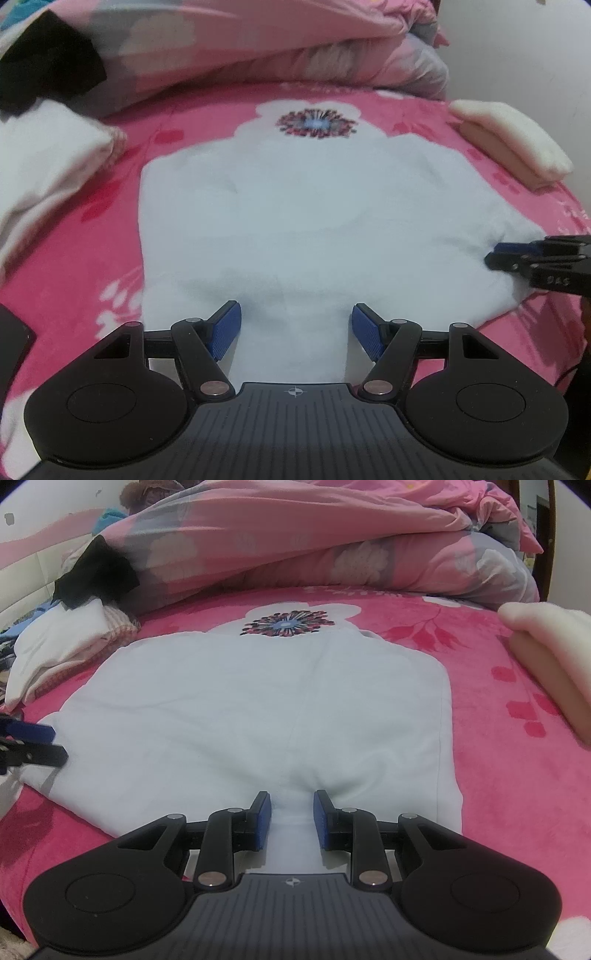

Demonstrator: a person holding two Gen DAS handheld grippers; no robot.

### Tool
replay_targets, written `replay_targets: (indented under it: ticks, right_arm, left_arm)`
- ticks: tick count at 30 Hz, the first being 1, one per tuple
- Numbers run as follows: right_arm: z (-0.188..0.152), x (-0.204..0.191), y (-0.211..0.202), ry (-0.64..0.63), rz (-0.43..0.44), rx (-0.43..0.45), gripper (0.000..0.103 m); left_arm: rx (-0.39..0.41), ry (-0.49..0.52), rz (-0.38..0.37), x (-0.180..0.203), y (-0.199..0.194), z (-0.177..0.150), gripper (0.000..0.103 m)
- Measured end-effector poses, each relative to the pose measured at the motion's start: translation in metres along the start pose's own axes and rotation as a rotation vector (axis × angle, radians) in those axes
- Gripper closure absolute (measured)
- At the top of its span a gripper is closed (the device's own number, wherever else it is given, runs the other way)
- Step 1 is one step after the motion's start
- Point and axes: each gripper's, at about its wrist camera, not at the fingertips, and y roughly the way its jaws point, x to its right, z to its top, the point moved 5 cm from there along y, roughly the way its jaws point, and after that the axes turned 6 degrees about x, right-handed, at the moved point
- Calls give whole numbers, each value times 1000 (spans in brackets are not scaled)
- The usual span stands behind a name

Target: Fold clothes

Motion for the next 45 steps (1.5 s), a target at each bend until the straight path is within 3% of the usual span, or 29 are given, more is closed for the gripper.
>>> replay_targets:
  ticks: [12,19,25,27,30,32,35,38,42,45]
  right_arm:
    - [0,5,-2,30,13,7,76]
    - [-1,30,-17,143,3,25,76]
    - [-13,65,-40,211,-111,42,76]
    - [-17,74,-48,200,-185,36,75]
    - [-18,81,-62,173,-265,41,74]
    - [-12,81,-77,170,-269,78,74]
    - [2,72,-93,157,-245,140,74]
    - [13,54,-91,144,-160,167,74]
    - [9,26,-60,82,-68,122,74]
    - [-11,12,-36,24,-51,31,75]
  left_arm:
    - [-8,-20,7,-10,-3,-5,34]
    - [-8,-38,29,-21,-13,-3,34]
    - [18,-64,75,-41,-37,1,34]
    - [32,-66,103,-50,-51,5,34]
    - [81,-50,135,-64,-85,21,34]
    - [129,-18,167,-73,-113,37,34]
    - [199,45,207,-79,-154,59,34]
    - [192,63,171,-73,-164,61,34]
    - [94,42,94,-55,-133,29,34]
    - [12,-40,41,-50,-104,-4,34]
